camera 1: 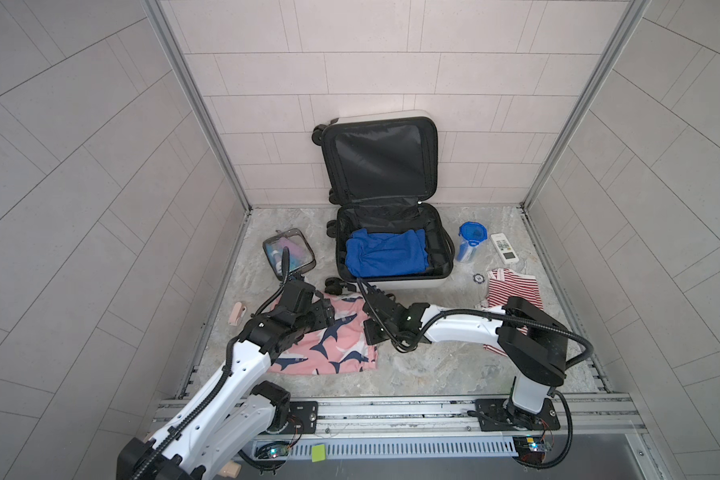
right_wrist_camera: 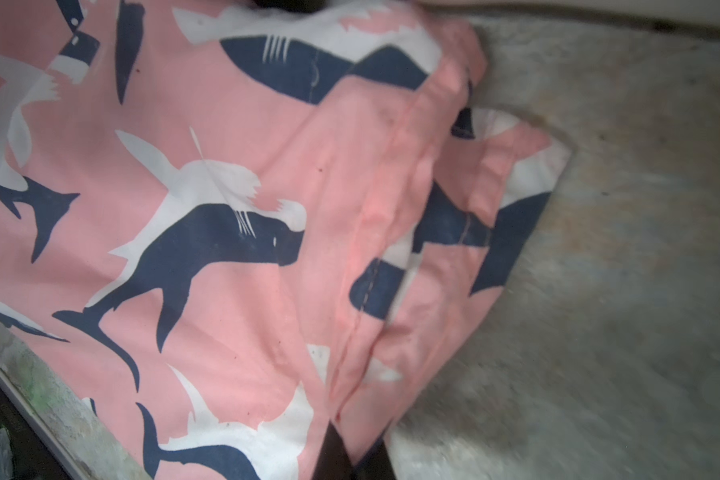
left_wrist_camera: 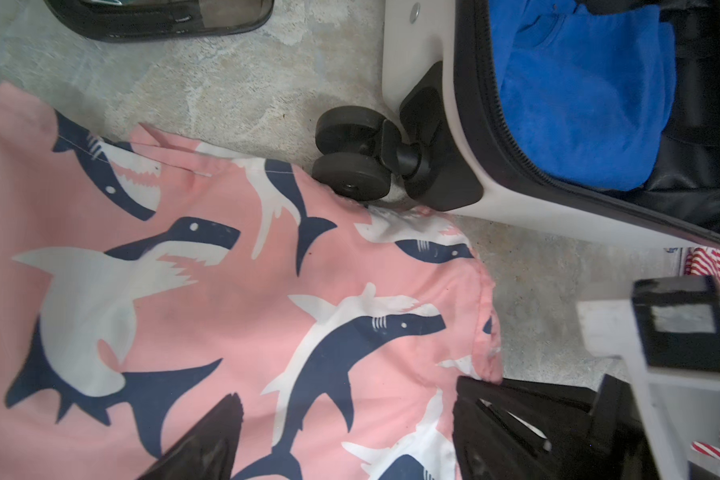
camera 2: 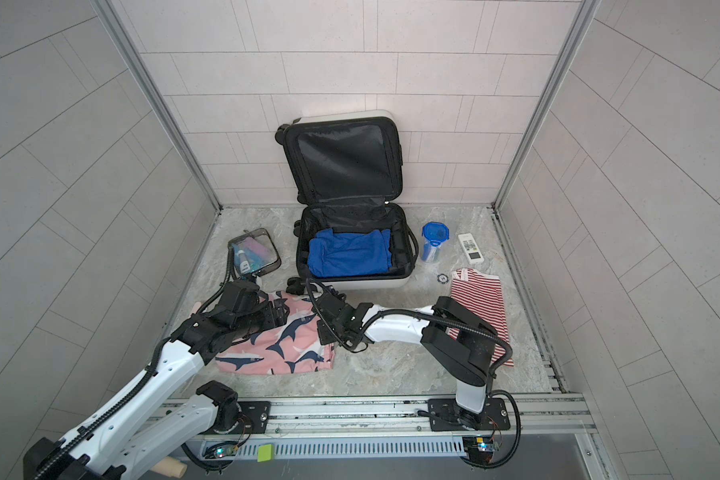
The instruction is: Pack the luggage
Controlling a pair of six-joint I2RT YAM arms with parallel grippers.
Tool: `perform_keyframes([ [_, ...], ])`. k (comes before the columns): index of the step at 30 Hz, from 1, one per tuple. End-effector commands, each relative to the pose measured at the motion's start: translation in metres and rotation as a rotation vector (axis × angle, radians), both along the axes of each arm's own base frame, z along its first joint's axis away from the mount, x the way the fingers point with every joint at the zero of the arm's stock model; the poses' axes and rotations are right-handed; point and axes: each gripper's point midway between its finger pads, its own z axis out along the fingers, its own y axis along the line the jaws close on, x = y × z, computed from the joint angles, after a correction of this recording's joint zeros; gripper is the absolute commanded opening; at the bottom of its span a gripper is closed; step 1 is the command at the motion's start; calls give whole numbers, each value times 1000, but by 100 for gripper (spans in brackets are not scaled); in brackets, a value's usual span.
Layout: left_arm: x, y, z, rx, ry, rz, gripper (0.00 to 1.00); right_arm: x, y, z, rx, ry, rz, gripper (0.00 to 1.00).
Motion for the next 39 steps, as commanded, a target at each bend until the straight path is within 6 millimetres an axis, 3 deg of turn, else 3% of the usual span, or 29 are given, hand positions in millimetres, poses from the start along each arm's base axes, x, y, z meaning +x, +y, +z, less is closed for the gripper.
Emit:
perform_keyframes([
  [1, 0, -1, 2, -1, 15, -12, 85, -2, -32, 3, -56, -13, -59, 0],
  [12, -9, -13, -28, -23, 135, -59, 86, -2, -120, -1, -120, 1, -180, 0],
  [14, -11, -15, -37, -21, 165, -62, 93, -2, -137, 0, -133, 2, -204, 0],
  [21, -12, -28, -54, -38, 188, -86, 93, -5, -184, -5, -173, 32, -258, 0],
  [24, -14, -37, -62, -44, 198, -106, 93, -5, -191, -6, -166, 39, -267, 0],
  [31, -18, -56, -82, -43, 220, -150, 90, -2, -187, -8, -155, 45, -267, 0],
  [39, -18, -69, -101, -77, 240, -141, 79, -1, -183, -11, -147, 54, -263, 0],
])
